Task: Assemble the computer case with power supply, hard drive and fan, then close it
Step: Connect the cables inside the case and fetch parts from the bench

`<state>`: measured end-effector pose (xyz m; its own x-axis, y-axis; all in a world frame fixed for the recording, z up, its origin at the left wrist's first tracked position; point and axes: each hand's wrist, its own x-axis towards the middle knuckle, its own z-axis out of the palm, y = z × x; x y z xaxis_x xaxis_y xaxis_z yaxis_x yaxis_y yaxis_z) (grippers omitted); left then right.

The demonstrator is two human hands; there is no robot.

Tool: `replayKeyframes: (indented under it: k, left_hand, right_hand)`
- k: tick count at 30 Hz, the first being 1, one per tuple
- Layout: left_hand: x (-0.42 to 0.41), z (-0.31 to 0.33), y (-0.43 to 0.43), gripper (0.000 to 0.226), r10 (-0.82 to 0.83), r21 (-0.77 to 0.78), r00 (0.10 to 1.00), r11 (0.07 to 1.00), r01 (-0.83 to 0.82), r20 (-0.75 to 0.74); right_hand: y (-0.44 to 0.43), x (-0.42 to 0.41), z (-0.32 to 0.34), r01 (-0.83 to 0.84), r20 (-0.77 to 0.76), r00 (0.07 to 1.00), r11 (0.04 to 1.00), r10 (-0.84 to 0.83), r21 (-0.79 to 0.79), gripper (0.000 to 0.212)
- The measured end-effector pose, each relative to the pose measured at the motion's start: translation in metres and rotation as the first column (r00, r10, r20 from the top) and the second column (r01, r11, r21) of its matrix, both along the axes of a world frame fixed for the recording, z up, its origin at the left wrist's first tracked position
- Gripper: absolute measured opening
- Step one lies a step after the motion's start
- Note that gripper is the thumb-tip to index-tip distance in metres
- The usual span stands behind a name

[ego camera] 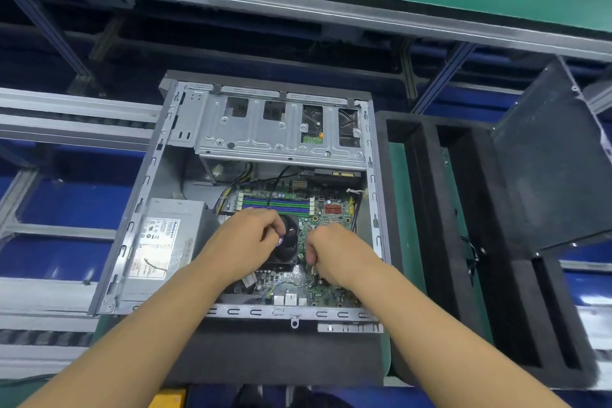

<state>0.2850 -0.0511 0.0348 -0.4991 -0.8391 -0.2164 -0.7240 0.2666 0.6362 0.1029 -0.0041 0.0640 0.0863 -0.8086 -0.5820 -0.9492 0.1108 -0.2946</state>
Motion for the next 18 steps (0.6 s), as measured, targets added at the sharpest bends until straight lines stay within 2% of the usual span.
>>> replayKeyframes:
  k: [6,11,18]
  left_hand:
    - [0.0,-0.004,-0.003,0.015,-0.025,-0.074,0.999,0.997,0.023,-0.023]
    - [-0.002,-0.006,-0.002,0.014,-0.035,-0.086,0.999,0.996,0.035,-0.001]
    - [-0.003,-0.004,-0.002,0.016,-0.027,-0.085,1.0,0.996,0.027,0.006]
  right_hand:
    - [0.004,0.005,-0.014,-0.101,0.034,0.995,0.976,0.096,0.193,0.022]
    - [0.002,0.009,-0.016,-0.139,0.009,0.99,0.957,0.142,0.254,0.025]
    - [0.0,0.008,-0.013,-0.046,0.031,0.999,0.984,0.041,0.173,0.023]
